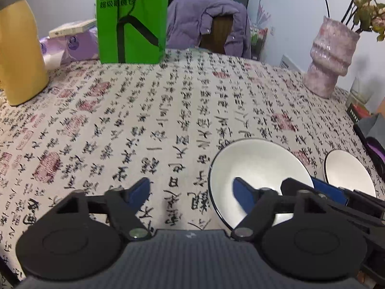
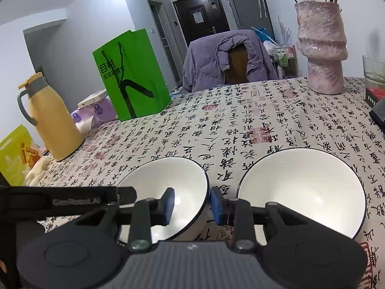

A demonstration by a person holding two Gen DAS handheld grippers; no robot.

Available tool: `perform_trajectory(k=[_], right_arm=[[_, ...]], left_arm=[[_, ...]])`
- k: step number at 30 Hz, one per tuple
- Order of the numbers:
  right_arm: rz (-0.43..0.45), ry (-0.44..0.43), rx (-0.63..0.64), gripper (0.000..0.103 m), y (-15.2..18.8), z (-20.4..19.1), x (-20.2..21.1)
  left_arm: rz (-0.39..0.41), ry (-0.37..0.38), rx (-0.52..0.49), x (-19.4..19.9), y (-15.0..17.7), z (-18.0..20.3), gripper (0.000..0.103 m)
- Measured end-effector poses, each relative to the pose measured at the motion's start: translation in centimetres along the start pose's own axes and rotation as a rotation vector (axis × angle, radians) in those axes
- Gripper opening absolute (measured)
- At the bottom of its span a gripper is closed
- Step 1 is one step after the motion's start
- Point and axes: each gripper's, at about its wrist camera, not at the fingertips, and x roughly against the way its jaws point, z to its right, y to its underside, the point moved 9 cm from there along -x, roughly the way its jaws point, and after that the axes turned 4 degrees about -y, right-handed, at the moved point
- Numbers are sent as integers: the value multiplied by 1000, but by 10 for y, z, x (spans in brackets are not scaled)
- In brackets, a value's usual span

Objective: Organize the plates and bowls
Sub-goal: 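Close both tools on the rim of one white bowl, then lift the white bowl off the table by its rim with both tools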

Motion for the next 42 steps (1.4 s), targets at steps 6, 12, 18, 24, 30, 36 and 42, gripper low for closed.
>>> perform_trajectory(k=[6, 12, 18, 24, 30, 36, 42], right_arm=[[-2, 15, 28, 33, 1, -4, -1], [-5, 28, 51, 33, 2, -5, -3], [-18, 48, 87, 32, 3, -8, -9], [-22, 65, 115, 30, 4, -9, -12], [-16, 45, 110, 28, 3, -9, -12], [-20, 14, 104, 28, 4, -12, -13], [-20, 20, 114, 28, 5, -14, -13]], left_arm=[[-28, 15, -23, -6, 6, 8, 53], [-54, 30, -23, -11, 9, 13, 36], [-68, 26, -22, -16, 10, 14, 24], [-69, 27, -18, -18, 10, 15, 22], [-65, 46, -18, -17, 10, 16, 17], [-63, 32, -19, -15, 11, 12, 17], [-55, 15, -38, -14, 11, 14, 17]])
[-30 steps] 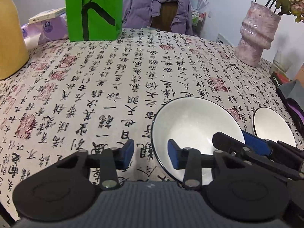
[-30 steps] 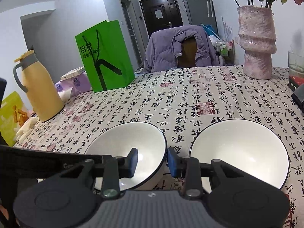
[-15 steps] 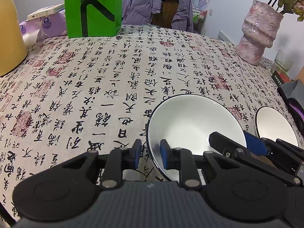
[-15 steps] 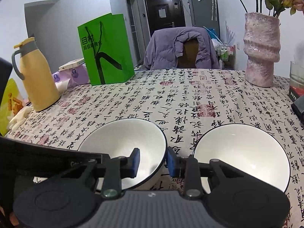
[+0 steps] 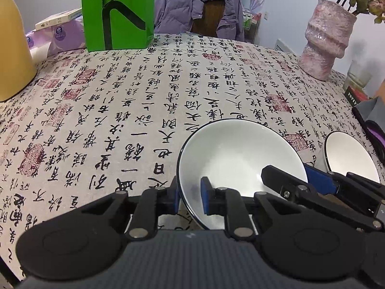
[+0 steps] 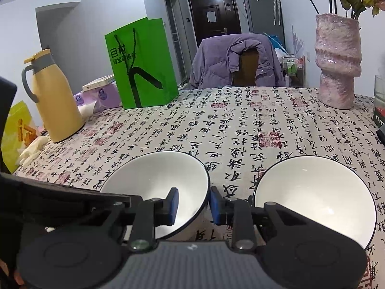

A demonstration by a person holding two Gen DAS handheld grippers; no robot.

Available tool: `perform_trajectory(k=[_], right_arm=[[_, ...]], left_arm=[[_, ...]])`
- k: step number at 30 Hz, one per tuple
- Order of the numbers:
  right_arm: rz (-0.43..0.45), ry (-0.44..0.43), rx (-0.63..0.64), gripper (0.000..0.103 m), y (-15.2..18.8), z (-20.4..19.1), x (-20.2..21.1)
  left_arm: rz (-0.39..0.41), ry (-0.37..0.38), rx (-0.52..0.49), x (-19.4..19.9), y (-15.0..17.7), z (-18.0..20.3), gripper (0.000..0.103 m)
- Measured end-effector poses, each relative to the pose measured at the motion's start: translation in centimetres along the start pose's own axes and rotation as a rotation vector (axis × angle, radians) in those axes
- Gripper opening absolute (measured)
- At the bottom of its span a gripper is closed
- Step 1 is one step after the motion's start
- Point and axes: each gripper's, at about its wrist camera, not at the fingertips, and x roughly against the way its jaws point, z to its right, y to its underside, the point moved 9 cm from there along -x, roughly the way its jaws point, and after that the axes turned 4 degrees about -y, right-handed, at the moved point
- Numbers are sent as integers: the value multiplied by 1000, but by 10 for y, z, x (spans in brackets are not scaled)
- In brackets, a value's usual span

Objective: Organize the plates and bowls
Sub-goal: 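Lift the white bowl off the table by its rim with both tools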

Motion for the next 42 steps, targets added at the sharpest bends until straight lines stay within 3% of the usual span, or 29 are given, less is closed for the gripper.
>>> perform_trajectory(k=[32, 42], right_arm=[[2, -3, 85, 28, 4, -10, -7], [32, -29, 40, 16, 1, -7, -2]], left_arm=[[-6, 23, 20, 2, 6, -7, 17], [4, 12, 52, 5, 5, -13, 17]])
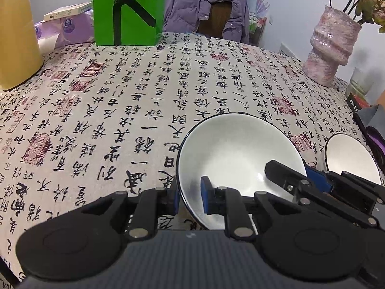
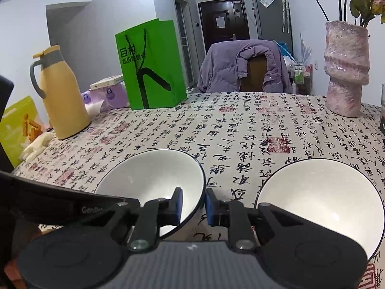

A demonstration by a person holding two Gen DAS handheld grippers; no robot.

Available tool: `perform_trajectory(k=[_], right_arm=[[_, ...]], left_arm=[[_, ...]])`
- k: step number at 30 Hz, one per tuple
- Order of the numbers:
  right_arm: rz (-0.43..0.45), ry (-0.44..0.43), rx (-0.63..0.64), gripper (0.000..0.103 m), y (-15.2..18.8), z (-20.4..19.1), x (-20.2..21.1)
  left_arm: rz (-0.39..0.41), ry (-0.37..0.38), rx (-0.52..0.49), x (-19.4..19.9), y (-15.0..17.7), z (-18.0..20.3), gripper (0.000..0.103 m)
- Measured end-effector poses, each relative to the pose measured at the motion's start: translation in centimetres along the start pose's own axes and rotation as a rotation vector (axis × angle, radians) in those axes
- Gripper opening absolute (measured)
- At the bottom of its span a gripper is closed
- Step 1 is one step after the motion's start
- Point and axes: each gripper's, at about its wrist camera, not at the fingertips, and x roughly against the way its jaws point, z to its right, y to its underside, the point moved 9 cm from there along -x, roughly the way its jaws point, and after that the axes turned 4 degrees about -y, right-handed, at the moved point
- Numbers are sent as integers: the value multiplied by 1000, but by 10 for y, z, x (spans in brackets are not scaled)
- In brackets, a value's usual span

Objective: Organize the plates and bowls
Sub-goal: 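Lift the white bowl off the table by its rim with both tools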

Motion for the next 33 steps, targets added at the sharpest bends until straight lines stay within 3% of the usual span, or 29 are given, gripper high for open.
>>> perform_trajectory(k=[17, 33], right_arm=[[71, -23, -31, 14, -8, -7, 20], [130, 14, -6, 11, -20, -21, 36]], left_arm=[[93, 3, 8, 23, -7, -3, 17], [170, -4, 3, 47, -10, -5, 17]])
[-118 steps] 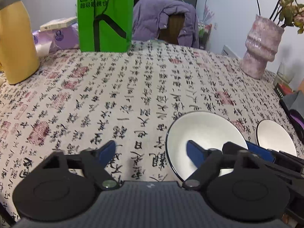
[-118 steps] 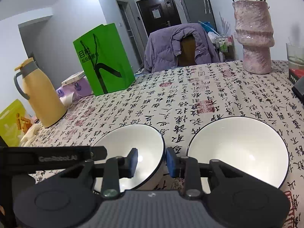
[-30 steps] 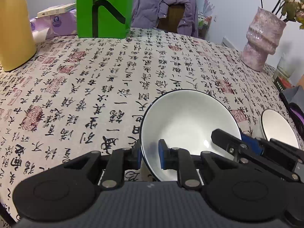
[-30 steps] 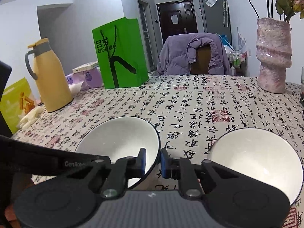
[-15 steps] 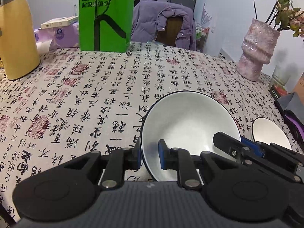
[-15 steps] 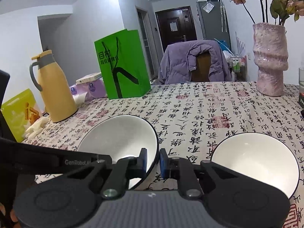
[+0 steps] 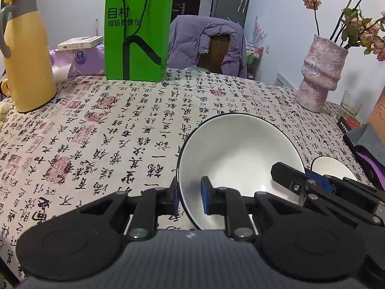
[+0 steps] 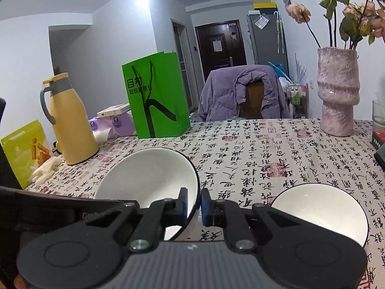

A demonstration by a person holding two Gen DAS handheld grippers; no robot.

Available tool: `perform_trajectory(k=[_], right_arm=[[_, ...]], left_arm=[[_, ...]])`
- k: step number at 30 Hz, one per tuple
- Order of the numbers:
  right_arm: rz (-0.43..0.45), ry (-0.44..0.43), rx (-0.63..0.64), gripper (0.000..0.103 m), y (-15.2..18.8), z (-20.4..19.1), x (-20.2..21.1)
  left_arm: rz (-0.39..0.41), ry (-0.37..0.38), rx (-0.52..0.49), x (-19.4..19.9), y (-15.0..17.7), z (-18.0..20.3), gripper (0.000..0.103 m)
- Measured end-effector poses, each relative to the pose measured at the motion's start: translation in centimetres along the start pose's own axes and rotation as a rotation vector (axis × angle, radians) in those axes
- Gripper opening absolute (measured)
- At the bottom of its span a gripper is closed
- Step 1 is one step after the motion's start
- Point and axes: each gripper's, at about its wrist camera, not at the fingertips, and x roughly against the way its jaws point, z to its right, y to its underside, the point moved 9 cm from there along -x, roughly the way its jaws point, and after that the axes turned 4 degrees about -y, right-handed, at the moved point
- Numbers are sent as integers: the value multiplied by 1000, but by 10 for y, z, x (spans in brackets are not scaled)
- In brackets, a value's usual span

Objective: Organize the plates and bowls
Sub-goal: 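Lift the white bowl off the table by its rim with both tools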

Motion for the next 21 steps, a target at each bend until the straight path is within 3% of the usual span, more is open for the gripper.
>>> perform_trajectory(k=[21], right_arm=[[31, 20, 5, 10, -5, -25, 21]], left_arm=[[43, 4, 20, 28, -1, -15, 17]])
